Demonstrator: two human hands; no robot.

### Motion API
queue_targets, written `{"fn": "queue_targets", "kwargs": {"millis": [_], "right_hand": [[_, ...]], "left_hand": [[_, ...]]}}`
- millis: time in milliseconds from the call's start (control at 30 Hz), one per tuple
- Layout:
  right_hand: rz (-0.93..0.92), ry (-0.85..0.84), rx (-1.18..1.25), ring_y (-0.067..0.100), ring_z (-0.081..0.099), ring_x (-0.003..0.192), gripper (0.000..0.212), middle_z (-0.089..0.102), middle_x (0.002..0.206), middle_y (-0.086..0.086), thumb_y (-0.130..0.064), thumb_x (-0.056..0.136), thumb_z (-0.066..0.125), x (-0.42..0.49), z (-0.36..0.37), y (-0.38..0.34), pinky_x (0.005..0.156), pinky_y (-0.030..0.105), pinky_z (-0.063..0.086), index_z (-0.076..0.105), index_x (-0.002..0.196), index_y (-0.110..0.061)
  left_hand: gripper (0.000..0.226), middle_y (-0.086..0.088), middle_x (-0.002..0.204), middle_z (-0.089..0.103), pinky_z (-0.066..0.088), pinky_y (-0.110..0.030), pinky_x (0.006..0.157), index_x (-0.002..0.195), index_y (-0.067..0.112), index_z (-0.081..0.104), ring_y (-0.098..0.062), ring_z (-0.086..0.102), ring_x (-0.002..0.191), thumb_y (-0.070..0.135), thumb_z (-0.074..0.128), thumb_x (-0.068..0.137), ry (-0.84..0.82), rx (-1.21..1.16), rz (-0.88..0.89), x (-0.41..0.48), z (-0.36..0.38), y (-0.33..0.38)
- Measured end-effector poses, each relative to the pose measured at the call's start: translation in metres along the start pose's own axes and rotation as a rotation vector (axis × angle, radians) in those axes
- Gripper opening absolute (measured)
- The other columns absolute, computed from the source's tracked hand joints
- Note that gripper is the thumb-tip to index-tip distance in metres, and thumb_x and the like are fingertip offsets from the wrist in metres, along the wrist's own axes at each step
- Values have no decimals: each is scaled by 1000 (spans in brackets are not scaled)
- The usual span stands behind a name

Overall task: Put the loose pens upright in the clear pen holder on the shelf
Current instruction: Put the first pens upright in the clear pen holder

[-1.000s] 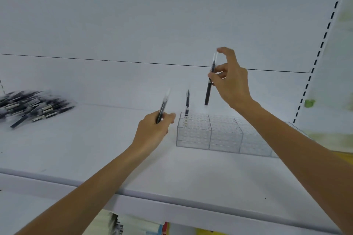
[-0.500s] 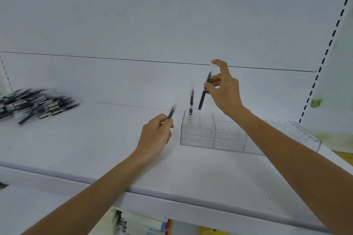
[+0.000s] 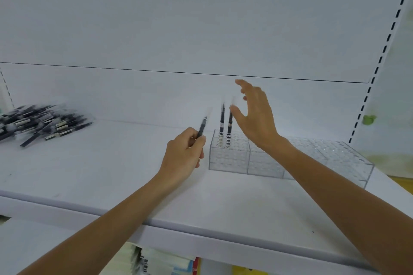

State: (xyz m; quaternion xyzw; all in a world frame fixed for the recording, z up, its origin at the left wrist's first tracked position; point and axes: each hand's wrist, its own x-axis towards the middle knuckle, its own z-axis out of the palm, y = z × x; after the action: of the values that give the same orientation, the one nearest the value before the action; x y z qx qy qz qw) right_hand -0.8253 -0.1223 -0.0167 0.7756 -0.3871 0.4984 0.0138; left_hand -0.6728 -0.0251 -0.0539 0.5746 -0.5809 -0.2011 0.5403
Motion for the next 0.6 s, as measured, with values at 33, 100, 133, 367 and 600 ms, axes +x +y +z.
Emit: {"fn": "queue_targets", "kwargs": {"millis": [33, 100, 133, 367, 600], "right_hand": [[-4, 15, 56, 11, 51, 97, 41, 55, 112, 1, -20, 92, 56, -2, -4, -7, 82, 29, 44, 46, 132, -18], [34, -62, 208, 3, 55, 80, 30, 59, 94, -7, -22, 94, 53, -8, -10, -25, 74, 22, 47, 50, 123, -14], [54, -119, 281, 1, 56, 75, 31, 59, 89, -10, -22, 94, 53, -12, -13, -34, 68, 17, 46, 48, 124, -14], [69, -140, 462, 5, 64, 70, 49, 68, 90, 3, -9, 86, 65, -23, -21, -56, 66, 11, 49, 43, 128, -20], [113, 188, 474, 18, 69, 75, 50, 67, 87, 3, -1, 83, 65, 14, -53, -24, 79, 33, 57, 43, 124, -19]], "left_hand": [[24, 3, 58, 57, 32, -12, 40, 71, 14, 46, -9, 47, 43, 20, 48, 93, 12, 0, 16, 0, 1, 4], [24, 2, 63, 61, 33, -11, 40, 70, 16, 46, -7, 51, 44, 21, 49, 94, 31, -3, 63, 1, 4, 12], [22, 1, 65, 62, 34, -11, 40, 72, 15, 49, -5, 53, 44, 21, 49, 94, 31, -8, 89, 2, 7, 16], [16, 5, 72, 63, 49, -25, 62, 92, 17, 59, -5, 60, 56, 27, 47, 94, 11, 18, 188, -3, 16, 27], [11, 5, 94, 58, 40, -18, 72, 95, 17, 56, -13, 56, 91, 28, 54, 91, -68, 312, 127, -1, -3, -4]]}}
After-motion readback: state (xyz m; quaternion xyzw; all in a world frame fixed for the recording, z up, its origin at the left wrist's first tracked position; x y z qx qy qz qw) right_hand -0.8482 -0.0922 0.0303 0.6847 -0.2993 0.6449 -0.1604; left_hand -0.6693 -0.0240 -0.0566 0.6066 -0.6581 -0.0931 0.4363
